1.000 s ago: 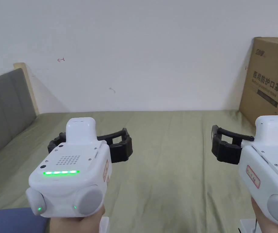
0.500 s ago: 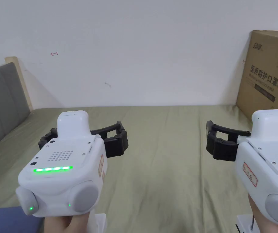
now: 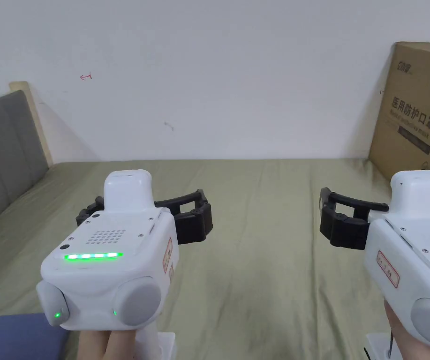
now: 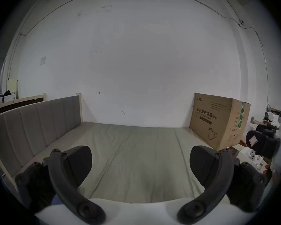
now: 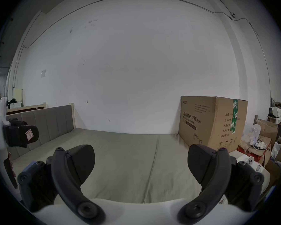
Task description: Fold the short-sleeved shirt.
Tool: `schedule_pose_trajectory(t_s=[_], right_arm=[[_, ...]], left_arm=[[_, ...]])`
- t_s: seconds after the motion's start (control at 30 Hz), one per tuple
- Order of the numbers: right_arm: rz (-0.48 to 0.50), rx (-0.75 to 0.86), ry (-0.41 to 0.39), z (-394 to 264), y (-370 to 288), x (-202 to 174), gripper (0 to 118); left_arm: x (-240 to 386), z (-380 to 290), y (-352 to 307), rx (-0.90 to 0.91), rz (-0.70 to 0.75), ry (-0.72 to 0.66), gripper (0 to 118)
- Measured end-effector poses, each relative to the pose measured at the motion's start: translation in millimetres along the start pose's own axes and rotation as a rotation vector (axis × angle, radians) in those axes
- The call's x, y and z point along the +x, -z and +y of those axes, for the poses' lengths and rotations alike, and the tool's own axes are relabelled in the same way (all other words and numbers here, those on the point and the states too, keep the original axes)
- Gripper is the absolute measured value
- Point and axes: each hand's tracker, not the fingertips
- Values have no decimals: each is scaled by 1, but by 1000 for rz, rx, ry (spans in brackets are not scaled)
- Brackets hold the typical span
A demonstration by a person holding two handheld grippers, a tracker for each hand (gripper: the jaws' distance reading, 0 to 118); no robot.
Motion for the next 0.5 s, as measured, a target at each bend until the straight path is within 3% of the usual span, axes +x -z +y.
schedule_pose_trajectory(t_s=[0.5], right_arm=[[2, -7, -37, -2, -1, -1, 114]], left_arm=[[12, -2, -1, -6, 4, 41, 118]])
